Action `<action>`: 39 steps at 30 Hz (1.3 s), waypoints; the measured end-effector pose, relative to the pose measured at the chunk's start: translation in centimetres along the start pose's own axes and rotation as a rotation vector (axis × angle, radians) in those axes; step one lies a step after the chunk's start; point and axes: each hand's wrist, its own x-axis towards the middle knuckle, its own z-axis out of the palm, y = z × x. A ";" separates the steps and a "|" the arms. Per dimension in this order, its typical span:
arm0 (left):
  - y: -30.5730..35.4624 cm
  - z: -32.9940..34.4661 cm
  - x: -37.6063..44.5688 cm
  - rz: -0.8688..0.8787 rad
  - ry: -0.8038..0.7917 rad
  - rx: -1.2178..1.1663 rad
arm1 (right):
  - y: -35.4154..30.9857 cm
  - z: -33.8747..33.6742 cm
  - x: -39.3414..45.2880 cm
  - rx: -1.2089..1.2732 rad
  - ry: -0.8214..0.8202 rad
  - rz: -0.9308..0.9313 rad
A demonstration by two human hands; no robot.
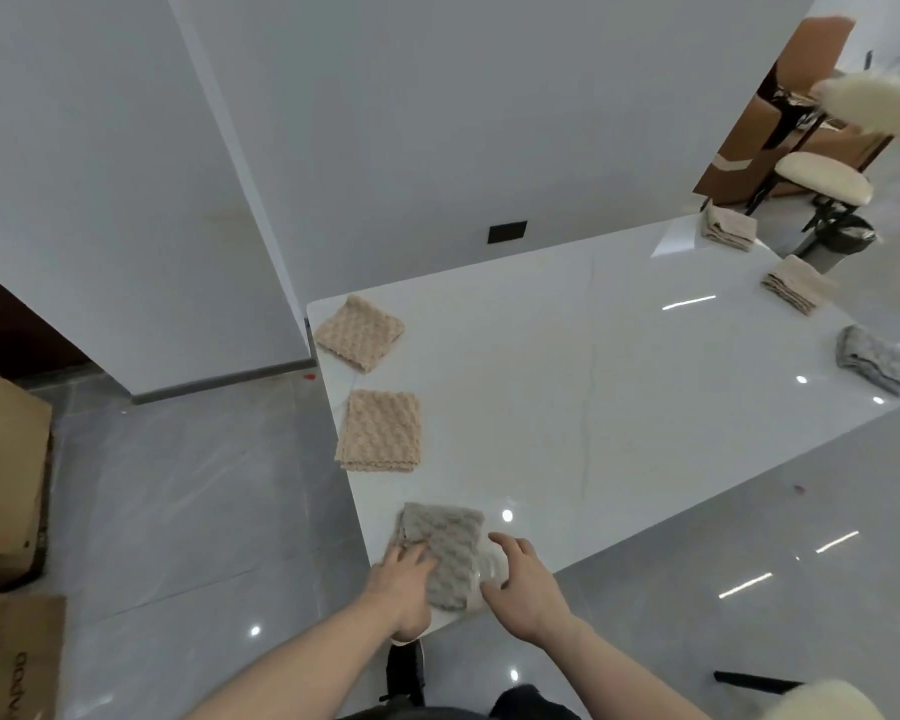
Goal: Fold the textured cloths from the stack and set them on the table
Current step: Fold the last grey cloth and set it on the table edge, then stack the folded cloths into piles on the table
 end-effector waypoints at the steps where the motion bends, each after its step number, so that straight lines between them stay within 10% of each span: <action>1: 0.4 -0.4 -0.1 -0.006 0.009 -0.007 | 0.5 -0.6 -0.2 0.015 0.008 -0.001; 16: 15.9 -4.8 0.4 0.000 0.594 -0.434 | 10.5 -17.7 -2.6 0.230 0.118 -0.155; 39: 17.3 -1.9 -4.7 -0.157 0.726 -0.604 | 9.6 -22.8 -1.7 0.318 0.083 -0.365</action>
